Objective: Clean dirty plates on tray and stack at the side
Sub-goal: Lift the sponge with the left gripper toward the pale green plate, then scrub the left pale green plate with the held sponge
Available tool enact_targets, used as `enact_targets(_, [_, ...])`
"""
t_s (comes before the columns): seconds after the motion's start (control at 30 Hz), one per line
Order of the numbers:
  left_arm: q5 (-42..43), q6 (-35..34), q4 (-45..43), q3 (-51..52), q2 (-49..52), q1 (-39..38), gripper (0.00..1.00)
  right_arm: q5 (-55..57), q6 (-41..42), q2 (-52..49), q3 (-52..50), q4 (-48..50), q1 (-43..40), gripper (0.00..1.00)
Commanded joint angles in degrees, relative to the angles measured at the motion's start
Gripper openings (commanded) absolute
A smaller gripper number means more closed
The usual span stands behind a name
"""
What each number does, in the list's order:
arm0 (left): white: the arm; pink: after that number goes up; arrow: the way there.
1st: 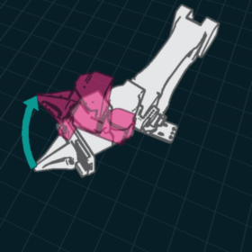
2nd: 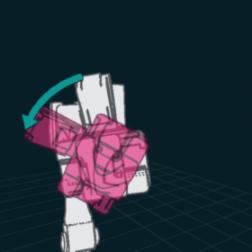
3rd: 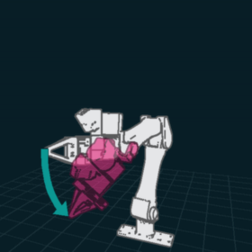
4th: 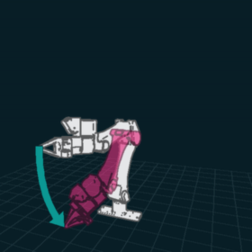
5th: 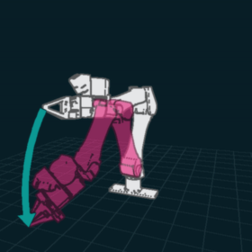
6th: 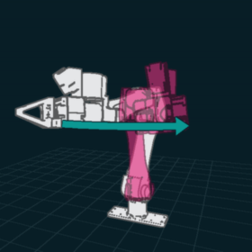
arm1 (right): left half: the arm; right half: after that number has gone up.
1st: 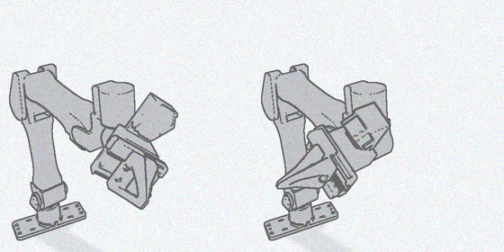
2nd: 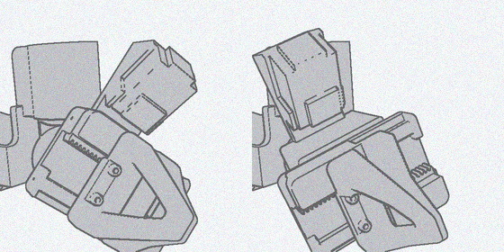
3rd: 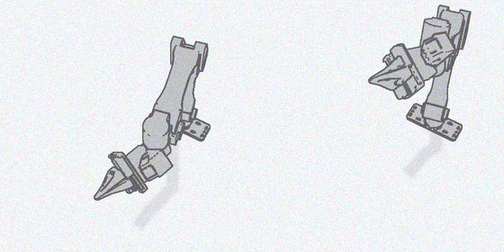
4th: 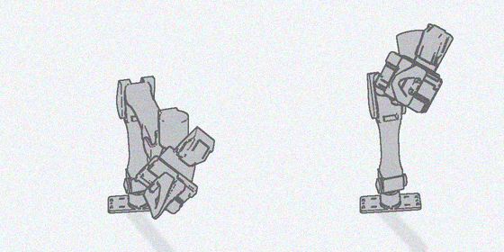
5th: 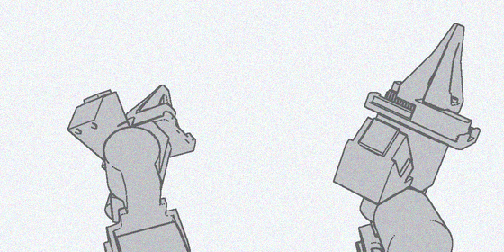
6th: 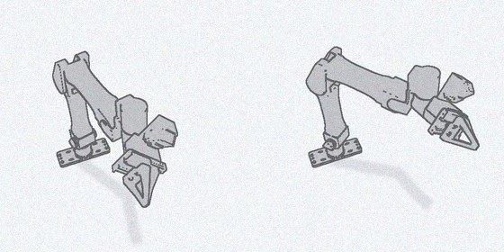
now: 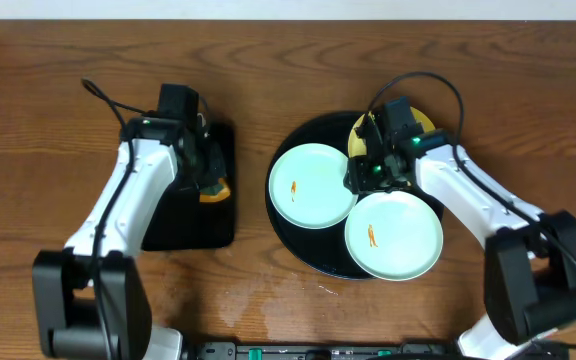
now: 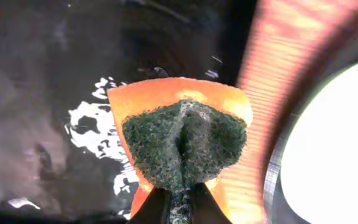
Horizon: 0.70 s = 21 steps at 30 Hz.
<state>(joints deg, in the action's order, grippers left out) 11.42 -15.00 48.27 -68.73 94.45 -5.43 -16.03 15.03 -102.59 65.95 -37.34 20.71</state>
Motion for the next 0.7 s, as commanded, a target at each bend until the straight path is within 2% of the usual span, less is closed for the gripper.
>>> enact_targets(0.0, [8.81,-0.09,-0.59,-1.88,-3.65,-0.28,0.07,0.63,1.7,-3.1,0.94,0.63,1.25,0.46])
enact_targets(0.17, [10.25,-0.07,-1.86,-1.88,-4.35,-3.21,0.08,0.61,2.23,-5.68,0.94,3.21,1.27,0.32])
enact_targets(0.23, [10.23,-0.09,-2.4,-1.86,-4.33,-5.46,0.07,1.31,3.3,-6.8,0.94,3.93,1.31,0.19])
enact_targets(0.3, [10.21,-0.09,-3.74,-1.86,-4.33,-8.15,0.07,2.82,5.46,-8.17,0.94,3.78,1.36,0.02])
enact_targets(0.5, [6.64,-0.59,-9.38,-1.68,-3.69,-16.87,0.07,5.31,7.52,-8.63,0.96,3.61,1.36,0.01])
enact_targets(0.67, [2.86,-4.63,-12.2,-1.64,-1.14,-21.59,0.08,9.99,9.79,-8.26,0.96,2.21,1.36,0.01])
